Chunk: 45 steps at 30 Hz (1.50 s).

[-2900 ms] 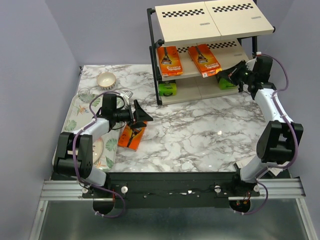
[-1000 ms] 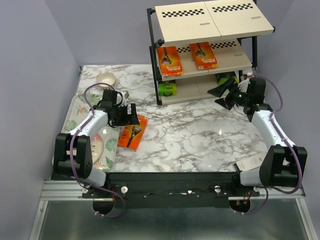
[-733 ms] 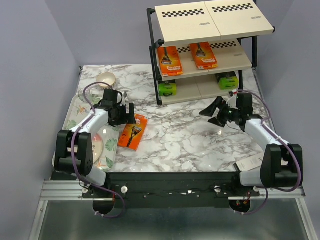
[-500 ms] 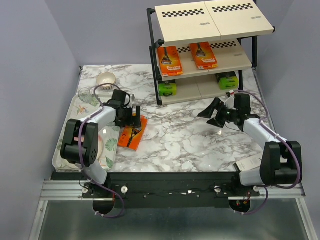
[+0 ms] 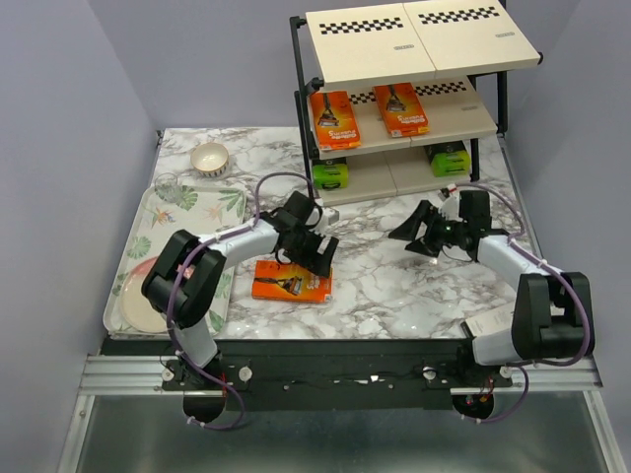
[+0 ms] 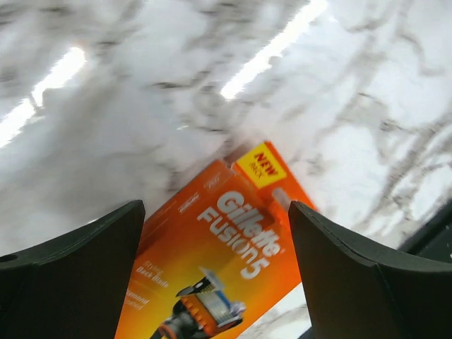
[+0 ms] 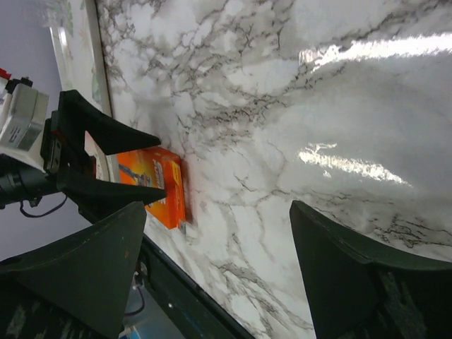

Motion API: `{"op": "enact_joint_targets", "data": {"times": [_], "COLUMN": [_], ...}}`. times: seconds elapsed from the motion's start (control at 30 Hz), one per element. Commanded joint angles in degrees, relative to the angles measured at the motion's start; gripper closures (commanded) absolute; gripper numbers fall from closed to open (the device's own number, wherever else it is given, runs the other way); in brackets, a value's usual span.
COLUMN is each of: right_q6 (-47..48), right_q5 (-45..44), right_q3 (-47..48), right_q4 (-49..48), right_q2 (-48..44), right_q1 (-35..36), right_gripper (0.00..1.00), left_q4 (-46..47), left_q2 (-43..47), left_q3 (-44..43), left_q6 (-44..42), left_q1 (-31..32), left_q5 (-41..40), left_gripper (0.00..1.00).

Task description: Place and organize the shaving razors onto the shelf

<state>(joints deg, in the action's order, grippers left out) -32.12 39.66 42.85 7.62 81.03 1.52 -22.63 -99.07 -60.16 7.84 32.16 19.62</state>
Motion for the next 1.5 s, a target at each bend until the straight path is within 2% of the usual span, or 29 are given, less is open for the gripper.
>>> {"op": "enact_joint_targets", "data": {"times": [0.0, 0.07, 0.1, 0.2, 0.33, 0.4, 0.5, 0.6, 0.67, 0.73, 0.83, 1.03, 1.17, 1.23, 1.3, 1.4, 1.47], "right_q6": [3.64, 5.04, 5.57, 7.24, 6.9, 6.2, 3.82, 2.68, 1.8, 0.57, -1.44, -4.26, -4.88, -5.76, -6.29, -6.73, -7.52], "right_q5": [6.83, 8.49, 8.85, 10.17, 8.68, 7.72, 5.43, 5.87, 6.57, 6.92, 7.1, 6.04, 6.92, 7.45, 7.89, 6.84, 5.08], "right_q3": [-4.35, -4.71, -4.36, 0.02, 5.04, 6.62, 7.07, 7.6, 8.47, 9.26, 11.9, 14.54, 13.75, 13.14, 12.87, 12.52, 11.39], "right_q4": [0.99, 0.82, 0.99, 0.82, 1.09, 1.26, 1.61, 0.91, -0.23, -1.81, -3.39, -3.84, -5.33, -6.82, -7.09, -8.59, -8.14], "right_q2": [2.98, 3.51, 4.56, 7.11, 14.3, 16.43, 19.77, 22.67, 24.77, 26.36, 29.52, 34.44, 34.89, 34.11, 31.74, 27.35, 24.62], "right_q1": [1.9, 5.75, 7.52, 14.02, 20.0, 21.41, 23.09, 25.37, 27.57, 29.84, 32.13, 33.2, 33.2, 33.2, 33.11, 33.02, 32.23], "right_gripper": [0.15, 0.17, 0.17, 0.19, 0.22, 0.26, 0.3, 0.37, 0.41, 0.46, 0.48, 0.53, 0.7, 0.74, 0.74, 0.99, 0.99], "left_q4": [2.15, 2.68, 2.16, -1.0, -0.92, -4.59, -4.97, -2.78, -2.5, -2.07, -1.01, 1.71, 2.5, 4.61, 7.5, 10.49, 11.47], "left_q2": [1.5, 5.54, 6.94, 13.44, 26.78, 29.1, 31.82, 34.11, 35.08, 37.35, 39.91, 43.34, 43.61, 42.56, 41.59, 39.13, 37.46], "left_q3": [-0.83, -2.23, -2.94, -3.91, 4.15, 5.57, 9.35, 13.66, 15.95, 18.83, 22.88, 28.42, 30.71, 31.68, 31.86, 30.99, 29.58], "left_q6": [-3.18, -3.44, -4.14, -5.2, 2.7, 6.9, 8.77, 11.93, 14.48, 16.68, 19.4, 25.2, 28.81, 31.35, 32.76, 35.49, 36.54], "left_q1": [6.85, 7.3, 7.21, 5.2, 2.21, 1.24, -1.3, -9.55, -13.77, -14.93, -17.21, -19.86, -19.95, -19.95, -19.95, -19.95, -19.95], "left_q5": [3.95, 1.05, -2.96, -5.38, -5.38, -5.38, -5.21, -0.39, 4.1, 4.37, 7.88, 19.49, 21.17, 21.43, 21.6, 22.21, 22.05], "left_gripper": [0.09, 0.07, 0.06, 0.03, 0.01, 0.01, 0.02, 0.09, 0.16, 0.2, 0.24, 0.28, 0.25, 0.24, 0.23, 0.21, 0.2]}}
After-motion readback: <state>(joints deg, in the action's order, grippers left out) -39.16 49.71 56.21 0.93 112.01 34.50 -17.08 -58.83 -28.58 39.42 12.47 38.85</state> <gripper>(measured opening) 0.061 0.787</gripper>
